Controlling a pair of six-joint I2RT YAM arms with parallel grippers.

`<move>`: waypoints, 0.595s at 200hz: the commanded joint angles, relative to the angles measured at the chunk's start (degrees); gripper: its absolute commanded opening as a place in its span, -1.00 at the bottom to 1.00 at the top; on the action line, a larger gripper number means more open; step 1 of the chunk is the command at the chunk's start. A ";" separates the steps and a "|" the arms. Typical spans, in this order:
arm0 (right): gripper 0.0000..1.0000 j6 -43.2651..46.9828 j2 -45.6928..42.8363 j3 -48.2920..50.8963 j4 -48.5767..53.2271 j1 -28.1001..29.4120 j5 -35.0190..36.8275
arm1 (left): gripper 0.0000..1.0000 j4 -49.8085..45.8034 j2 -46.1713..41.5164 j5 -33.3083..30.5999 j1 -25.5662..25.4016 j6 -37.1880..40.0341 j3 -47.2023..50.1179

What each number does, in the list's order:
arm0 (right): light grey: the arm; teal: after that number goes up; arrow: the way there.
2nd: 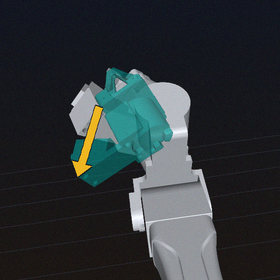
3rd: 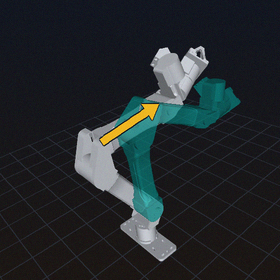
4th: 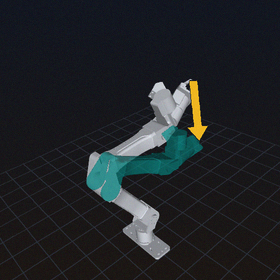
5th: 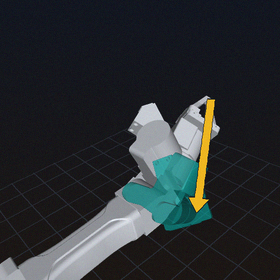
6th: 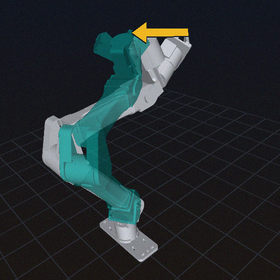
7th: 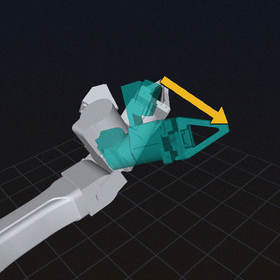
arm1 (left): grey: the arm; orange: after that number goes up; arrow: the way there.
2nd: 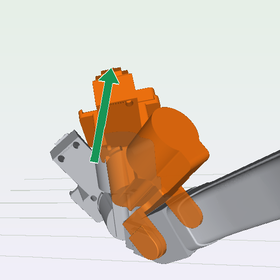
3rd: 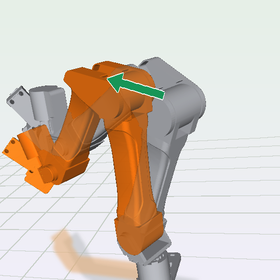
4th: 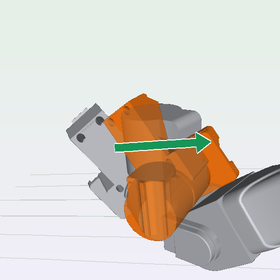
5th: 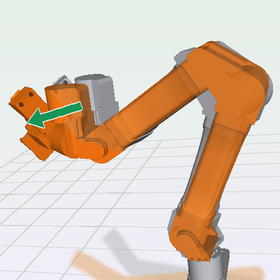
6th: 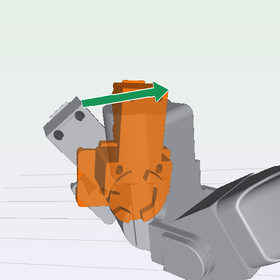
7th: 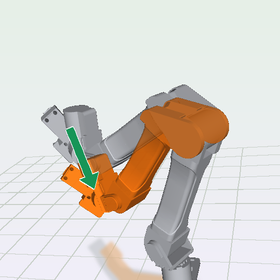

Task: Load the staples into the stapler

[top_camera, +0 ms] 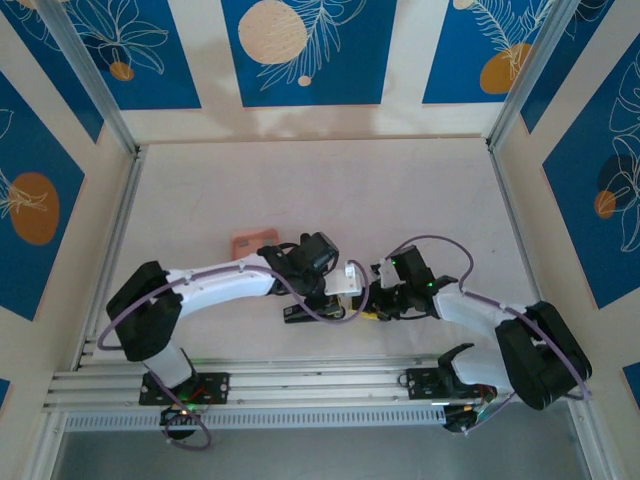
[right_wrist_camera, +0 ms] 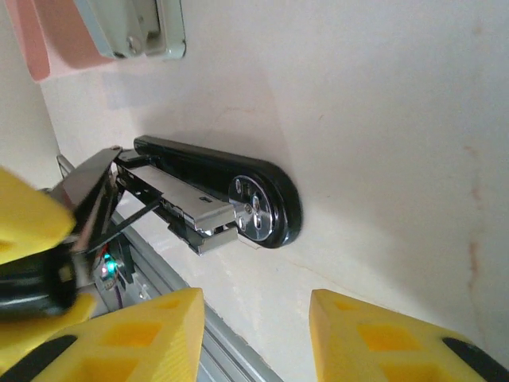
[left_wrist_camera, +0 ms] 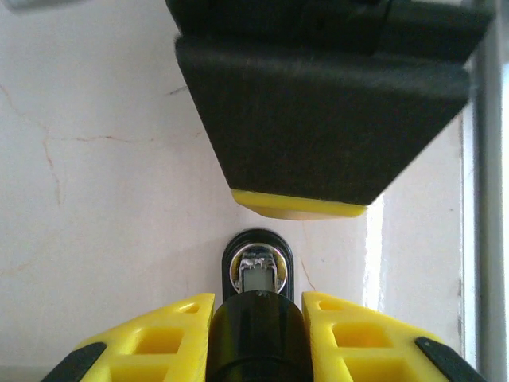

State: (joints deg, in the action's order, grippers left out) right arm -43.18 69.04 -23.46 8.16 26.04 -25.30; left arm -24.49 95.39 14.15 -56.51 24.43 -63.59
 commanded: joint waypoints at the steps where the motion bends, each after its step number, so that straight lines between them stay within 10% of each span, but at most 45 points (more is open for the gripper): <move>1: -0.17 0.28 -3.27 0.58 5.71 -1.42 1.80 | -0.81 0.04 3.75 0.46 -1.05 -0.08 -2.48; 119: -0.15 1.34 -8.30 0.53 10.28 -4.73 1.84 | -0.77 -3.48 15.73 -0.55 -3.16 -0.16 -6.95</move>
State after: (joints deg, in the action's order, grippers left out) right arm -42.89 61.93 -22.96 17.30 21.67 -22.28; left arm -26.74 107.48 13.19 -58.50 24.29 -71.02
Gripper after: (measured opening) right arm 0.426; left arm 0.273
